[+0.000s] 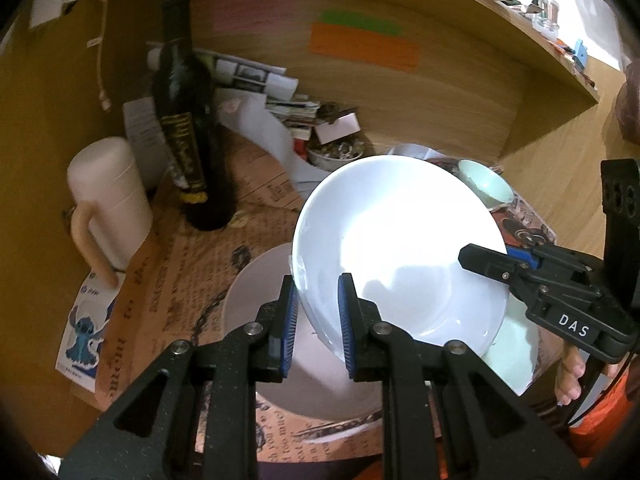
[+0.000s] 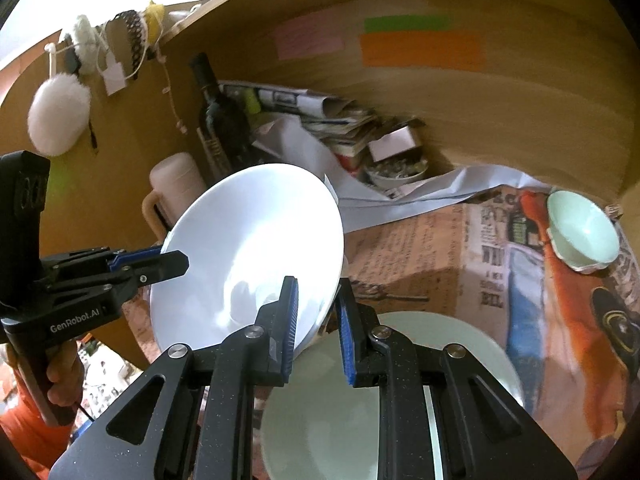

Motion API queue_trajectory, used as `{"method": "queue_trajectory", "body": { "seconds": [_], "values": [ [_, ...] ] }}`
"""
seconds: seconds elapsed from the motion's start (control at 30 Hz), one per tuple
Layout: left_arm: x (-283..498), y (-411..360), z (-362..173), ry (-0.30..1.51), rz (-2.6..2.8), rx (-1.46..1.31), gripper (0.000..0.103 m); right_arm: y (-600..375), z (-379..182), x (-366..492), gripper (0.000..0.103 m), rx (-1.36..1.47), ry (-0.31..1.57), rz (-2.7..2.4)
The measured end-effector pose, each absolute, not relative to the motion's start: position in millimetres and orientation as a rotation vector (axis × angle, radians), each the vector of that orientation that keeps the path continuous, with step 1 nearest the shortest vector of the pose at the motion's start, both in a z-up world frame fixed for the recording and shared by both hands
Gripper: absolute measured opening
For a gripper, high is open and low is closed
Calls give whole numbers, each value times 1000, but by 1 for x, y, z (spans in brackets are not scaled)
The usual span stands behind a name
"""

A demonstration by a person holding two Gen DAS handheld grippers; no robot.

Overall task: Organize plates and bowls
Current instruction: 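Lower the white bowl into the mauve bowl and open both tools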

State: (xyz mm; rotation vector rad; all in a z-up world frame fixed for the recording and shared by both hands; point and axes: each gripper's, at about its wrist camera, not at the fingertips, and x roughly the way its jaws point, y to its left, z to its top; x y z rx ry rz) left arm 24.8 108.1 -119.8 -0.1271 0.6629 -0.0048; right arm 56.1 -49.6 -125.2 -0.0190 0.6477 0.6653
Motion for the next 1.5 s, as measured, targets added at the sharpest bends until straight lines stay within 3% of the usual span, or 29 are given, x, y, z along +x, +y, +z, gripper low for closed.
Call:
{"method": "queue_trajectory", "body": {
  "seconds": [1.17,1.33,1.5],
  "values": [
    [19,140,-162,716,119,-125,19,1,-166,66,18,-116,786,721],
    [20,139,-163,715,122,-111,19,5,-163,63,26,-167,748,695],
    [23,134,-161,712,112,-93,19,10,-163,60,27,-237,721,671]
  ]
}}
